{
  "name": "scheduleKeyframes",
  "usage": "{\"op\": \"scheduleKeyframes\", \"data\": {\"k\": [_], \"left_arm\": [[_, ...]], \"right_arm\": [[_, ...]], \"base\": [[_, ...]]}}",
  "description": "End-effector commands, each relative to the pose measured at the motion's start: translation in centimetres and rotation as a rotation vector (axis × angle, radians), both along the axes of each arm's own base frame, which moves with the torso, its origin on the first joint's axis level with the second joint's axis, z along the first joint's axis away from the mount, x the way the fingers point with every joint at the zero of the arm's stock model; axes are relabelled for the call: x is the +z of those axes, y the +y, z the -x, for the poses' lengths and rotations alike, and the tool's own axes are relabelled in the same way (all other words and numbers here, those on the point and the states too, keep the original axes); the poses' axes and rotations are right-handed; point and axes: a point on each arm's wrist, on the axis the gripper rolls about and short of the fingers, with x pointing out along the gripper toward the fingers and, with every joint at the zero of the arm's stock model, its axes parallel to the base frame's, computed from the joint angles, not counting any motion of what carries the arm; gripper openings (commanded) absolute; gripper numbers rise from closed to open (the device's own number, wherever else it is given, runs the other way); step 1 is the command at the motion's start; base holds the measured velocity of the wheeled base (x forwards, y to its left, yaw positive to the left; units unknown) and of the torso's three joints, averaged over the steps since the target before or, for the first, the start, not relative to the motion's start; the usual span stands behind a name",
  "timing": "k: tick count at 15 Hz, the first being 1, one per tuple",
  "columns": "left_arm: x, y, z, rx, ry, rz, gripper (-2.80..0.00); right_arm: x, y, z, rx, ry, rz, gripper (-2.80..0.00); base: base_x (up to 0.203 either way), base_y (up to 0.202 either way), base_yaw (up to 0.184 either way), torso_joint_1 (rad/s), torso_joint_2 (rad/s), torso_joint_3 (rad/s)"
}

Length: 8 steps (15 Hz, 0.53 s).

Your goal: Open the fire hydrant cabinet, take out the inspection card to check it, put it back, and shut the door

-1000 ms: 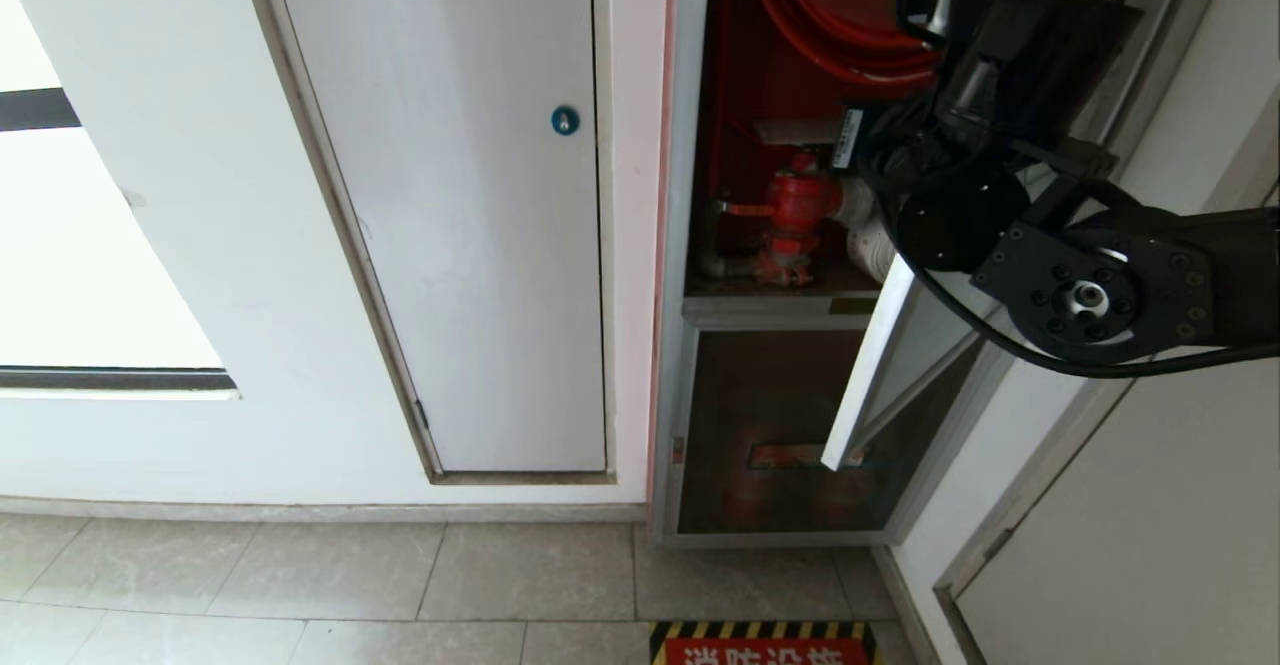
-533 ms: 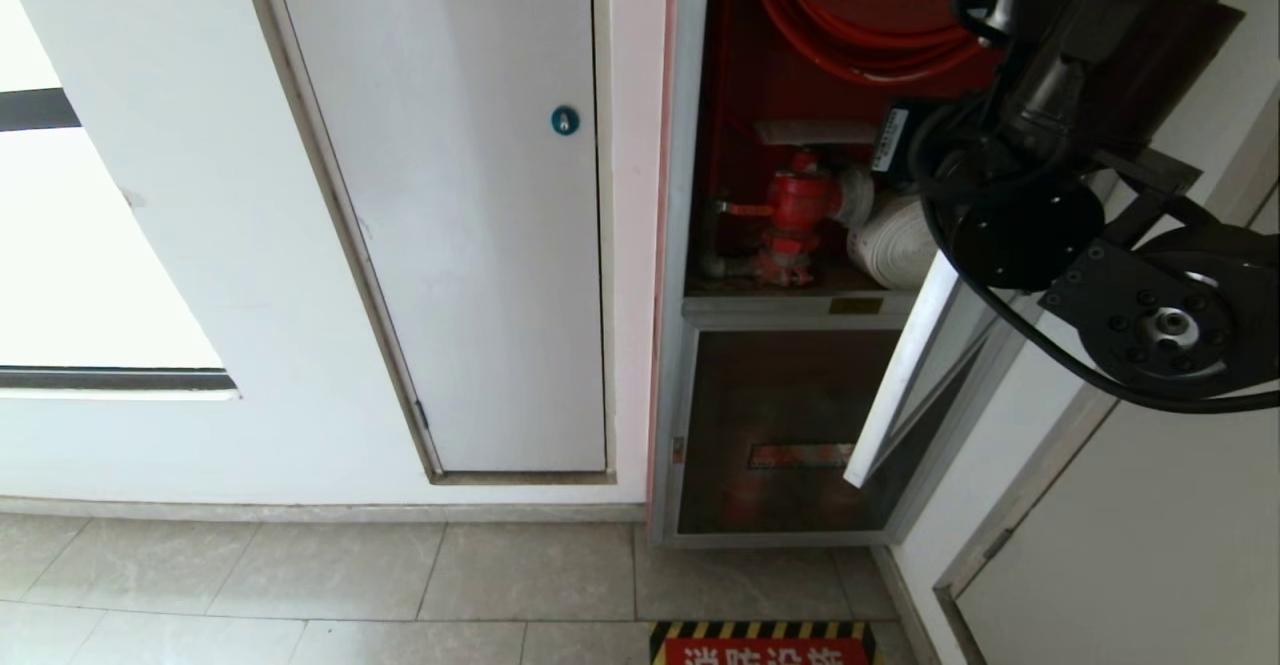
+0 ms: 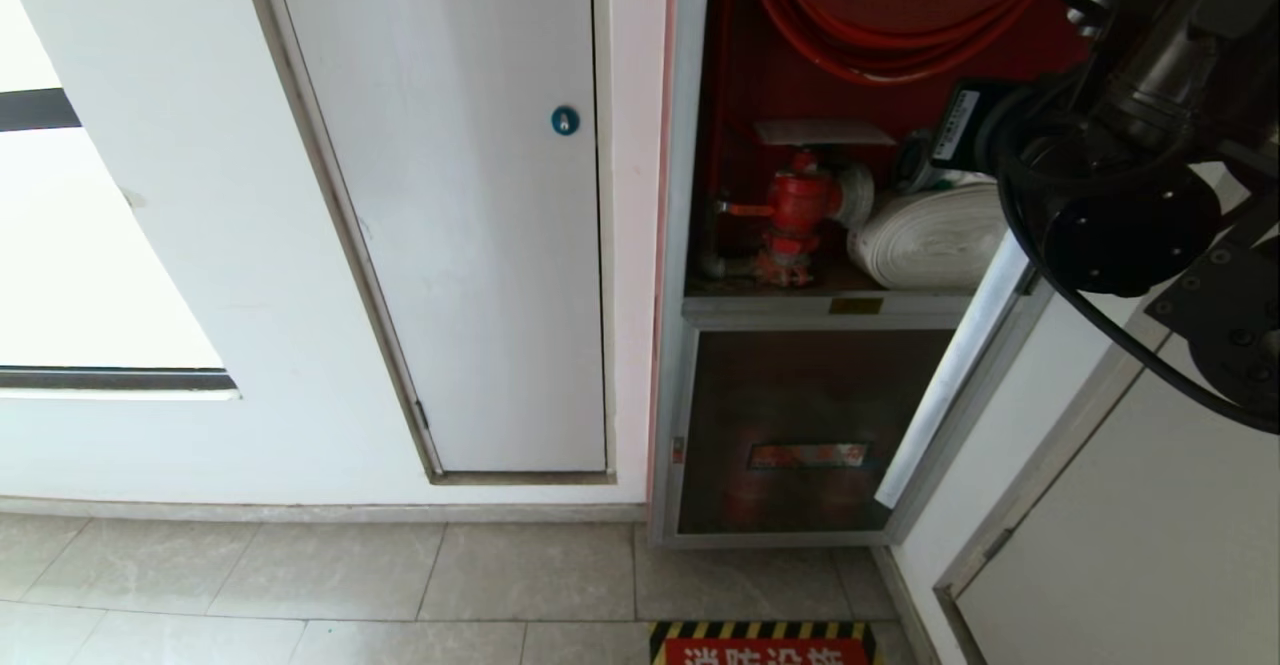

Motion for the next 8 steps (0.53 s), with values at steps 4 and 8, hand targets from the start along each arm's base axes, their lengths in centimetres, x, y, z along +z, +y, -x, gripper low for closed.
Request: {"op": "scheduleKeyframes", "data": {"k": [4,8], "left_arm": [[0.0,0.0,0.0,0.0,0.001,-0.001,-2.8],[0.0,0.0,0.0,0.0,0.001,-0.001,-2.8]], "right_arm": [[0.3,-2.2,1.3,-0.052,-0.009,-0.006,-2.8],[-0.5,-4.1,1.7,-0.111,-0.014,-0.003,-2.8]], "base": [[0.0,0.0,0.0,0.0,0.0,0.0],[0.0,0.0,0.0,0.0,0.0,0.0]]}}
